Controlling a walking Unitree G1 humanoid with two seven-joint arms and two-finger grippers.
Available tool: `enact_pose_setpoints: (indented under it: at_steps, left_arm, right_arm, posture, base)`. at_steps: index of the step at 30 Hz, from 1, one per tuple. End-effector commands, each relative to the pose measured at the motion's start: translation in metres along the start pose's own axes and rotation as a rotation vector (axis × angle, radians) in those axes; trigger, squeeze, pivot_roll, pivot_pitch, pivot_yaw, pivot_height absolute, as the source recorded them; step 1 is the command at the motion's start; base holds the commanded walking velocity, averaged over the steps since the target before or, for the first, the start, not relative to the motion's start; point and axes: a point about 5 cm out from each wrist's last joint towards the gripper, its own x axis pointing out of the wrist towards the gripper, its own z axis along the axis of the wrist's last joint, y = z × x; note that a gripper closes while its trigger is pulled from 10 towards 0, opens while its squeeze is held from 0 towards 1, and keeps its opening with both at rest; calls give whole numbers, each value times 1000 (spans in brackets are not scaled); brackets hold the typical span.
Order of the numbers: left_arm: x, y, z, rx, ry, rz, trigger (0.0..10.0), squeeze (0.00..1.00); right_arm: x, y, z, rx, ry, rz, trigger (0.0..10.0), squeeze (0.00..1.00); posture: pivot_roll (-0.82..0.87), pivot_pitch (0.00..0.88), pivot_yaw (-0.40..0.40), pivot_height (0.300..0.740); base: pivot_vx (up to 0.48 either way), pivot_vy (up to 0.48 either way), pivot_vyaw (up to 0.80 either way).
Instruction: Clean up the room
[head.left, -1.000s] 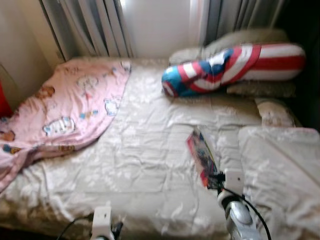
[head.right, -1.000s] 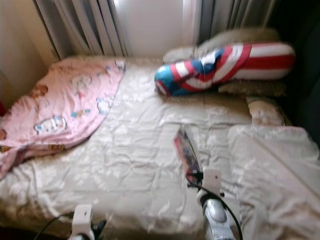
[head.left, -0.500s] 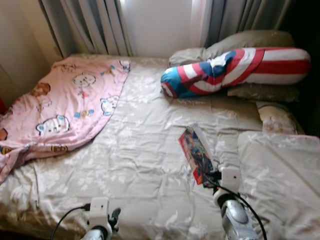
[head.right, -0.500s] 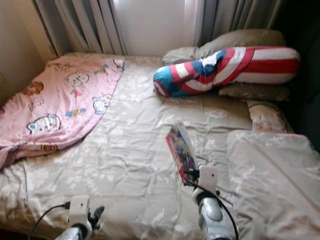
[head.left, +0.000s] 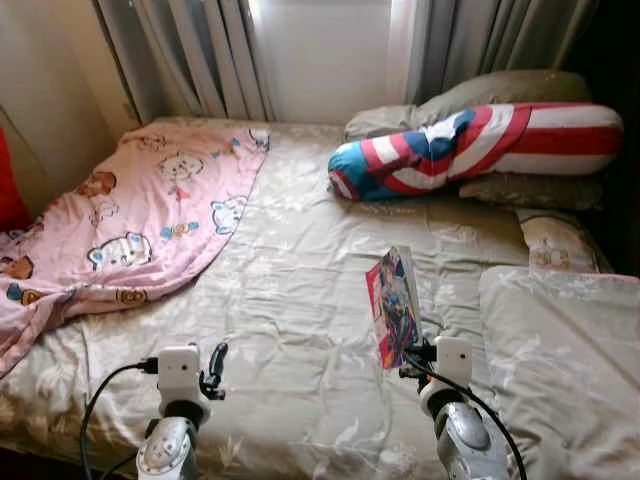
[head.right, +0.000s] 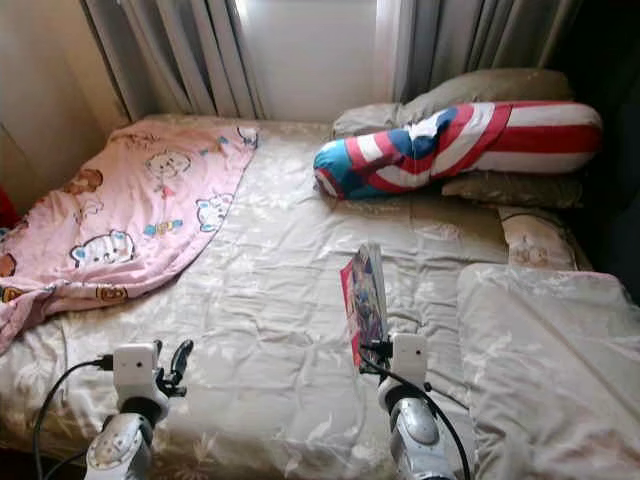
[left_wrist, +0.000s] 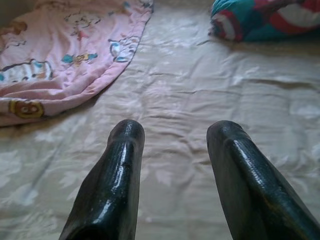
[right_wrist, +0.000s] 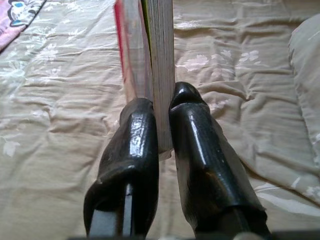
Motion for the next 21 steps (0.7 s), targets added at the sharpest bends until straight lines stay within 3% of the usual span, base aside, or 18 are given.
enact_pose_setpoints:
  at_steps: [1,10,13,21]
  left_arm:
    - [1,-1,6,-3,-26,0,10000,0]
    - [5,-11,12,-24,-34,-14,10000,0]
    - [7,-11,15,-22,-28,-24,10000,0]
    - [5,-15,15,-27,-20,-31,10000,0]
  right_arm:
    - [3,2,14,10,-76,8,10000,0]
    - [6,4,14,-34,-43,25,10000,0]
    - [7,6,17,-30,-61,26,10000,0]
    - [3,5,13,-9,-66,15,10000,0]
  posture:
    - [-28,0,9,709]
    - [-36,0,10,699]
    - [-40,8,11,679]
    - [-31,18,11,679]
  base:
    - [0,0,0]
    - [0,0,0]
    - [0,0,0]
    - [0,0,0]
